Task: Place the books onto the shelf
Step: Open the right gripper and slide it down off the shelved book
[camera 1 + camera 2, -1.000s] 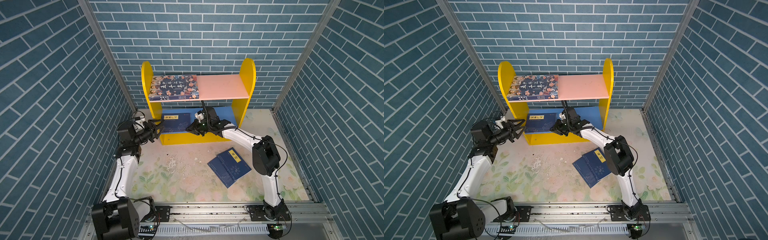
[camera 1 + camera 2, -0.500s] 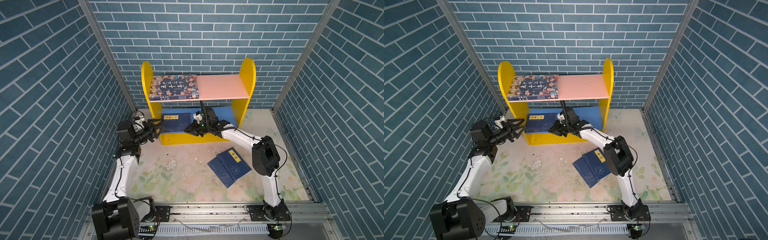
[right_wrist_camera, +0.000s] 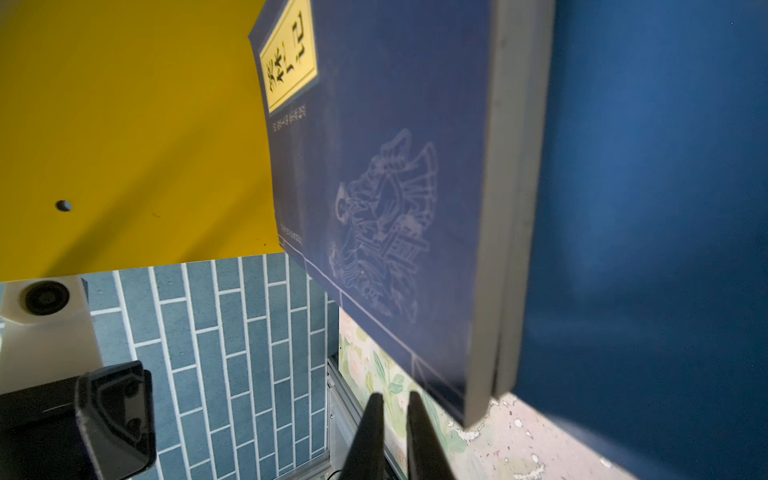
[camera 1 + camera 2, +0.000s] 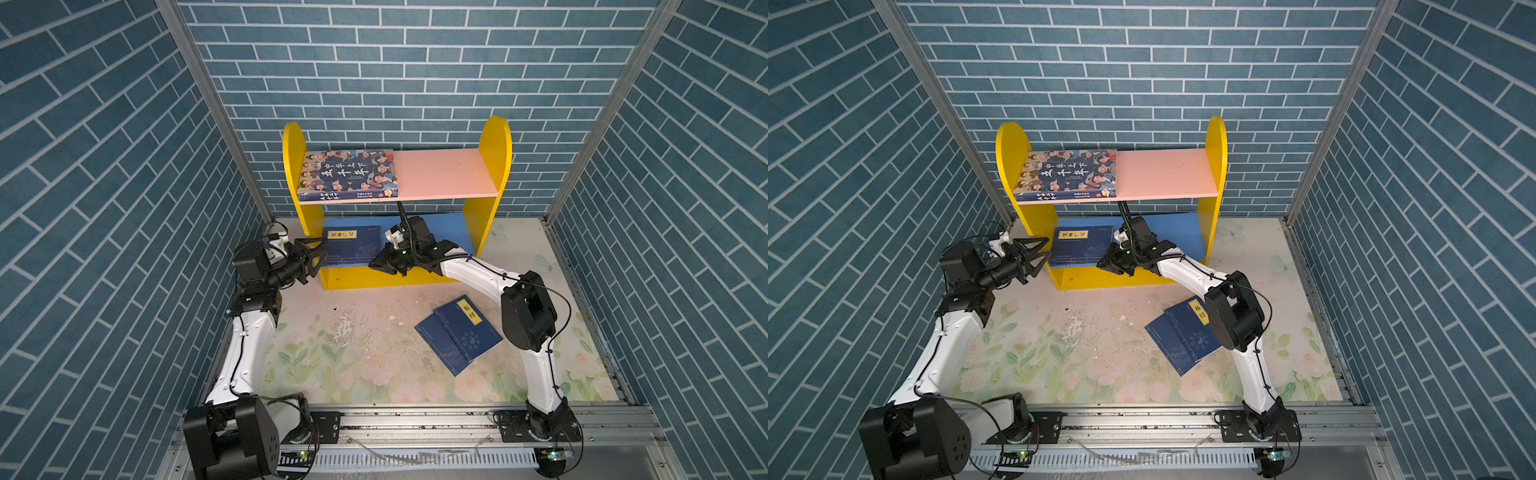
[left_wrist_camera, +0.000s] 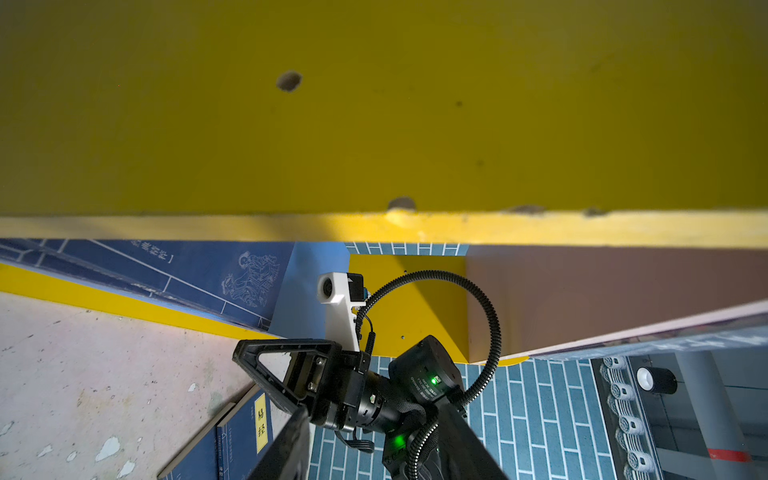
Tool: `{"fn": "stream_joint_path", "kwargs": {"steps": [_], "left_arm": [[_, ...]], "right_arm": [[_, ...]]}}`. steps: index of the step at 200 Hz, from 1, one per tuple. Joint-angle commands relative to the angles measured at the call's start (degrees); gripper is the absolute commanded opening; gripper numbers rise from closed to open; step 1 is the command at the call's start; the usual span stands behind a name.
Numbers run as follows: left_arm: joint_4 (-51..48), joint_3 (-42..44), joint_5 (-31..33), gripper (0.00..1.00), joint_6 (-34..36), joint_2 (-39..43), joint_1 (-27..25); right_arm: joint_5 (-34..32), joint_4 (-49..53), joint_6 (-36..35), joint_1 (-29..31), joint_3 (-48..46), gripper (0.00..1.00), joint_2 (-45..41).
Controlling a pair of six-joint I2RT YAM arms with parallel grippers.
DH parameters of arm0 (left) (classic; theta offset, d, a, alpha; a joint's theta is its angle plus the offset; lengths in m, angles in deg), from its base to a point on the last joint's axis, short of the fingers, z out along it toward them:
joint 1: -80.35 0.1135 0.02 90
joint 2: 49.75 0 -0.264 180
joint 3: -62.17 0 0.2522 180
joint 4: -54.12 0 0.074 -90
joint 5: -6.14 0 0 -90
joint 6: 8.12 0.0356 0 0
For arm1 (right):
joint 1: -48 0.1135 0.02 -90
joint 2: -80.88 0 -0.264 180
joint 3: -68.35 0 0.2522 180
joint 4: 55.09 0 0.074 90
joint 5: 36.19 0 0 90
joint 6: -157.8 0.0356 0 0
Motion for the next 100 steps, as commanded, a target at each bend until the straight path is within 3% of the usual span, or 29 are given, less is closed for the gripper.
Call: {"fn": "stream_joint_path", "kwargs": {"steps": [1, 100], "left_arm": [[1.8, 0.4, -0.2, 0.52, 0.1, 0.6, 0.5], [2.1, 0.9, -0.6, 0.52, -0.1, 0.8, 0.8]], "right_arm": [[0.5, 1.1, -2.0, -0.5, 2.2, 0.13, 1.6], [1.8, 1.3, -1.5, -1.3, 3.4, 0.14, 2.5]]}}
